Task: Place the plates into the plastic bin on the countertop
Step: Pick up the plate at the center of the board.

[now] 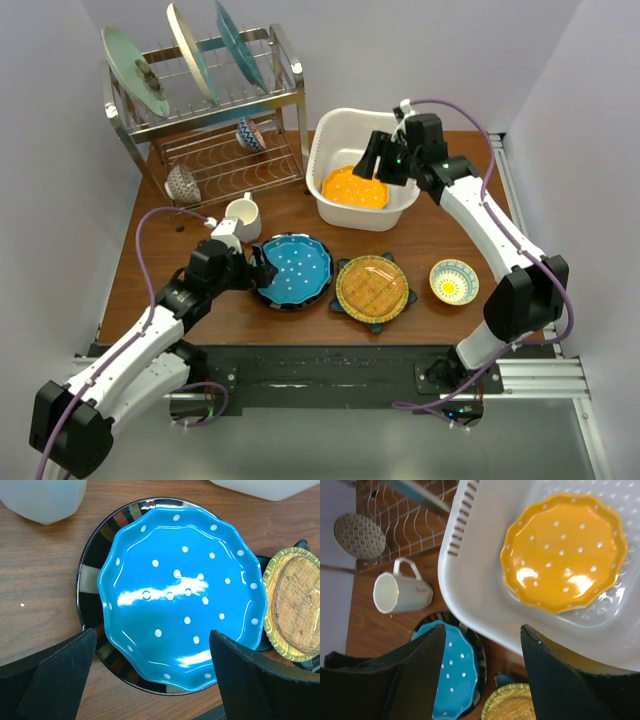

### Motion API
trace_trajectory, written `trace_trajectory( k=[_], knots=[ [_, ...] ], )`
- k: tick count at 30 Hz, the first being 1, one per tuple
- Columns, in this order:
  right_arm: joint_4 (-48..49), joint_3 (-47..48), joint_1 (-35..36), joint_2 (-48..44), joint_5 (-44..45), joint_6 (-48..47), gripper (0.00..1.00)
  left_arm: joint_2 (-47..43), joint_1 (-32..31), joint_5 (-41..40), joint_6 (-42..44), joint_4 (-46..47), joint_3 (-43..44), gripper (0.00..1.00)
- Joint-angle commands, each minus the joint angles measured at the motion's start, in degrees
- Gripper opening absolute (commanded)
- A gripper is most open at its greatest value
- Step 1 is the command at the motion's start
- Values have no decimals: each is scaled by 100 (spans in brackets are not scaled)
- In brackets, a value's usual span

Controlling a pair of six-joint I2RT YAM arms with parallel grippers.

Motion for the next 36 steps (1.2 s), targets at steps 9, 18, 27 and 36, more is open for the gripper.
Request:
trace_trajectory(
  k=[9, 18, 27, 36],
  knots=[
    [399, -1241, 473, -1193, -176, 193, 59, 230, -20, -58, -272, 41, 143, 99],
    [750, -2181, 991, -1457, -97, 413, 48, 326, -20, -14, -501, 296, -77, 97],
    [962, -2621, 1361, -1440, 17, 528, 48, 485, -20, -49, -598, 428, -191, 96],
    [1190, -3122, 1431, -1492, -9, 651, 48, 686, -20, 74, -738, 841, -384, 90]
  ],
)
